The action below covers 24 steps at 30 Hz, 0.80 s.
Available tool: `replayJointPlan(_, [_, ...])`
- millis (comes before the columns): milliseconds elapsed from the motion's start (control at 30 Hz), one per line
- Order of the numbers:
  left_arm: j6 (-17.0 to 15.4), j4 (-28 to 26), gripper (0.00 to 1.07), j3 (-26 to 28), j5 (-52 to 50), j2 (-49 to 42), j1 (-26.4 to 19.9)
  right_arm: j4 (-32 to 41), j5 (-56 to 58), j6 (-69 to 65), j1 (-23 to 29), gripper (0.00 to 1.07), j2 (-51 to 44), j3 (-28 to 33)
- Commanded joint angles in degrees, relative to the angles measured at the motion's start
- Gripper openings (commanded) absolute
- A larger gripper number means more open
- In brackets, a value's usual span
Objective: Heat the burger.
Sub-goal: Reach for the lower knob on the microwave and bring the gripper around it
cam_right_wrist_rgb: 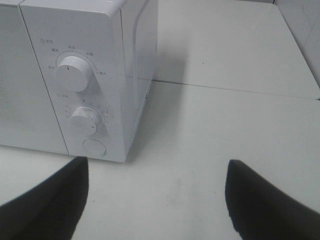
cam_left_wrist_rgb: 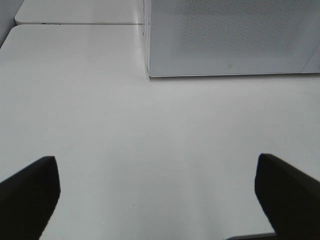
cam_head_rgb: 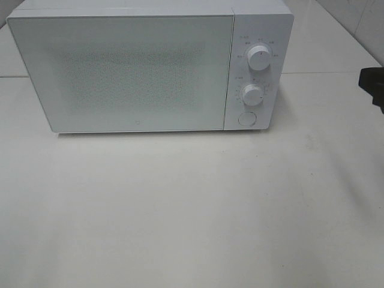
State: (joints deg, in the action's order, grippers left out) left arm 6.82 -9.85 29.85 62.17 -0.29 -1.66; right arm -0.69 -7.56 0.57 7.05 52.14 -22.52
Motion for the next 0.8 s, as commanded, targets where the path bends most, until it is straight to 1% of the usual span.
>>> replayJointPlan(33, [-0.34, -0.46, 0.98, -0.11, -0.69, -1.38, 0.0, 0.11, -10.37, -0.57, -0.23, 0.74, 1.66, 3.38])
replayJointPlan(67, [-0.34, -0.46, 0.98, -0.11, -0.69, -1.38, 0.0, 0.11, -10.37, -0.57, -0.23, 0.74, 1.66, 3.38])
replayJointPlan(133, [-0.34, -0.46, 0.98, -0.11, -0.69, -1.38, 0.0, 0.69, -16.1, -0.57, -0.23, 0.74, 3.21, 6.19])
replayJointPlan(167, [-0.34, -0.46, 0.98, -0.11, -0.69, -1.38, 0.0, 0.69, -16.1, -0.57, -0.23, 0.74, 3.21, 6.19])
replayJointPlan(200, [-0.34, -0.46, 0.98, -0.11, -0.69, -1.38, 0.0, 2.01, -20.86, -0.57, -0.23, 0.74, 4.41, 8.02])
replayJointPlan(233, [-0.34, -0.46, 0.98, -0.11, -0.69, -1.38, 0.0, 4.81, -27.16, -0.57, -0.23, 0.74, 6.07, 9.97])
replayJointPlan(267, [-0.34, -0.46, 0.98, -0.11, -0.69, -1.38, 0.0, 4.81, -27.16, -0.57, -0.23, 0.74, 6.07, 9.97])
replayJointPlan(333, [-0.34, -0.46, 0.98, -0.11, -0.69, -1.38, 0.0, 7.56, -34.66, -0.57, -0.23, 0.74, 8.59, 11.97])
replayJointPlan(367, [-0.34, -0.46, 0.98, -0.11, -0.69, -1.38, 0.0, 7.56, -34.66, -0.57, -0.23, 0.74, 8.59, 11.97])
replayJointPlan(433, [-0.34, -0.46, 0.98, -0.11, -0.69, -1.38, 0.0, 8.19, -39.82, 0.11, -0.23, 0.74, 11.17, 13.35])
replayJointPlan(533, [-0.34, -0.46, 0.98, -0.11, -0.69, -1.38, 0.0, 8.54, -40.85, 0.11, -0.23, 0.74, 12.03, 13.58])
replayJointPlan(667, [-0.34, -0.46, 0.98, -0.11, -0.69, -1.38, 0.0, 9.34, -42.17, 0.11, -0.23, 0.74, 15.7, 13.58])
replayJointPlan(700, [-0.34, -0.46, 0.98, -0.11, -0.69, -1.38, 0.0, 10.2, -42.8, -0.06, -0.17, 0.74, 17.48, 13.58])
replayJointPlan(767, [-0.34, -0.46, 0.98, -0.11, -0.69, -1.38, 0.0, 10.71, -42.86, -0.17, -0.17, 0.74, 18.05, 13.58])
replayJointPlan(800, [-0.34, -0.46, 0.98, -0.11, -0.69, -1.38, 0.0, 12.15, -43.03, -0.29, 0.4, 0.74, 19.25, 13.58])
